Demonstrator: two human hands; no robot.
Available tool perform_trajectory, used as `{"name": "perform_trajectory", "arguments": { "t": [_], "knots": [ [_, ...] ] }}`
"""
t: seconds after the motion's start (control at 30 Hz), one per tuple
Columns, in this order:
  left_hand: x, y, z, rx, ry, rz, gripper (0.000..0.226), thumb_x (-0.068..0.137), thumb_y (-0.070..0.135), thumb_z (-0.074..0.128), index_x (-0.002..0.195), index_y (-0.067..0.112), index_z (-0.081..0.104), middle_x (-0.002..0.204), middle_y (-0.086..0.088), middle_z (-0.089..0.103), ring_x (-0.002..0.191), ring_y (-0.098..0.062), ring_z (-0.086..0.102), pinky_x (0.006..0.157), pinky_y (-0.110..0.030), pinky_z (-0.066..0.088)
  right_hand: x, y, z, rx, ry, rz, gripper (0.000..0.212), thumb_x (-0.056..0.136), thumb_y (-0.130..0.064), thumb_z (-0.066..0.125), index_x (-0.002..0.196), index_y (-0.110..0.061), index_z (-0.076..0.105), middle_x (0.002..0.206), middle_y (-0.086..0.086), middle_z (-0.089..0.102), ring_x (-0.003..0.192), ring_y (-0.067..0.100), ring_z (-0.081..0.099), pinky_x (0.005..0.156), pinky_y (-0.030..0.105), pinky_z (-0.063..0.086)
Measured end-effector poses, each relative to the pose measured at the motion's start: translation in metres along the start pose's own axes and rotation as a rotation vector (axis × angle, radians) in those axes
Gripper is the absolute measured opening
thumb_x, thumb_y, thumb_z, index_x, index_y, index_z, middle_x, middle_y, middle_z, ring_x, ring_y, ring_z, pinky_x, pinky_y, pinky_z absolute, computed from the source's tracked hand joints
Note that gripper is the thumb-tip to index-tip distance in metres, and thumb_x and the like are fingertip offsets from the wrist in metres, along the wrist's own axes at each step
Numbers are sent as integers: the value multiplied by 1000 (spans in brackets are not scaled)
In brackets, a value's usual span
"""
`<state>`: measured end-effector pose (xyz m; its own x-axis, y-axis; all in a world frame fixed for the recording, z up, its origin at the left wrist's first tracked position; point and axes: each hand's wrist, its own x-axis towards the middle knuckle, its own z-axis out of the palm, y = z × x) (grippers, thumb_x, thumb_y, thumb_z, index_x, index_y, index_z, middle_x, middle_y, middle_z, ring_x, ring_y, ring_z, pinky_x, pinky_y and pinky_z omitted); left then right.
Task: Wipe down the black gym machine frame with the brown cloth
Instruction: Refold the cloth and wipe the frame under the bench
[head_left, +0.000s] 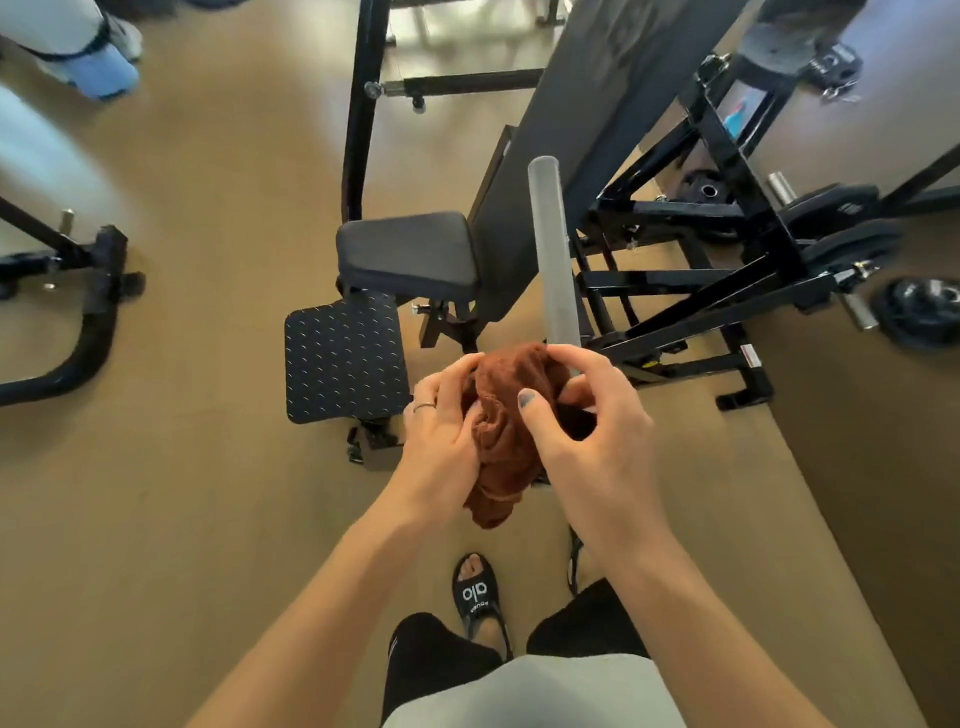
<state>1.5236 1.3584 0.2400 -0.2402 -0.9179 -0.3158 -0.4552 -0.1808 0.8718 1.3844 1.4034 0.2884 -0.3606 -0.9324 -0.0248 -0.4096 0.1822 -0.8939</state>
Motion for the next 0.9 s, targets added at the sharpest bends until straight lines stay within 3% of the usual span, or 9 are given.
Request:
{"name": "perform_trajectory", "arguments": {
  "t": [0.13, 0.27, 0.33, 0.43, 0.57, 0.63, 0.73, 0.83, 0.9],
  "knots": [
    [-14, 12, 16, -414, -65, 12, 35, 95, 68, 35, 130, 74, 37, 156, 12, 28, 141, -16, 40, 104, -40, 53, -9, 12, 4, 126, 60, 112, 33, 91, -55, 54, 124, -51, 53, 118, -16, 58, 113, 5, 56, 92, 31, 60],
    [-21, 23, 29, -355, 4, 54, 31, 81, 80, 37, 112, 81, 41, 154, 8, 29, 134, -14, 45, 98, -34, 56, -12, 18, 12, 260, 85, 217, 37, 94, -61, 42, 128, -51, 51, 130, -13, 54, 120, 8, 56, 93, 37, 61],
    [-20, 23, 34, -378, 52, 31, 27, 81, 78, 45, 108, 75, 46, 145, 7, 42, 125, -13, 54, 93, -31, 58, -12, 21, 16, 265, 119, 217, 35, 97, -57, 40, 129, -47, 51, 129, -12, 54, 118, 6, 56, 94, 34, 60],
    [-12, 9, 44, -511, 91, -61, 37, 90, 65, 54, 123, 48, 54, 127, 6, 62, 114, -12, 65, 88, -27, 57, -9, 24, 23, 223, 214, 213, 33, 102, -49, 37, 126, -35, 55, 118, -11, 57, 109, 2, 57, 92, 29, 58],
    [5, -12, 44, -595, 146, -245, 36, 104, 40, 46, 130, 19, 58, 118, -5, 72, 109, -19, 71, 87, -26, 59, -7, 27, 29, 228, 313, 174, 27, 102, -41, 38, 114, -28, 57, 105, -17, 56, 100, 4, 57, 83, 25, 57],
    [15, -22, 40, -531, 193, -320, 34, 108, 40, 43, 127, 18, 60, 118, -9, 71, 110, -23, 70, 83, -25, 59, -7, 30, 30, 214, 308, 112, 24, 103, -41, 37, 113, -29, 56, 105, -22, 52, 99, 6, 57, 77, 24, 58],
    [26, -34, 36, -423, 230, -379, 50, 94, 49, 49, 126, 14, 62, 120, -17, 68, 114, -34, 67, 89, -38, 60, -6, 35, 30, 202, 279, 62, 25, 103, -45, 34, 112, -33, 54, 106, -26, 48, 100, 5, 57, 75, 22, 59],
    [20, -18, 38, -403, 236, -290, 40, 102, 35, 48, 139, 19, 51, 127, -10, 62, 113, -25, 66, 85, -31, 61, -7, 37, 29, 203, 265, 52, 18, 106, -36, 37, 112, -33, 54, 106, -16, 49, 103, 2, 56, 77, 18, 57],
    [7, -3, 42, -411, 224, -151, 30, 102, 38, 46, 128, 27, 58, 122, -6, 64, 109, -20, 67, 83, -27, 60, -8, 36, 30, 192, 274, 79, 20, 105, -37, 37, 112, -32, 55, 108, -12, 51, 103, 2, 56, 80, 16, 56]
  ]
}}
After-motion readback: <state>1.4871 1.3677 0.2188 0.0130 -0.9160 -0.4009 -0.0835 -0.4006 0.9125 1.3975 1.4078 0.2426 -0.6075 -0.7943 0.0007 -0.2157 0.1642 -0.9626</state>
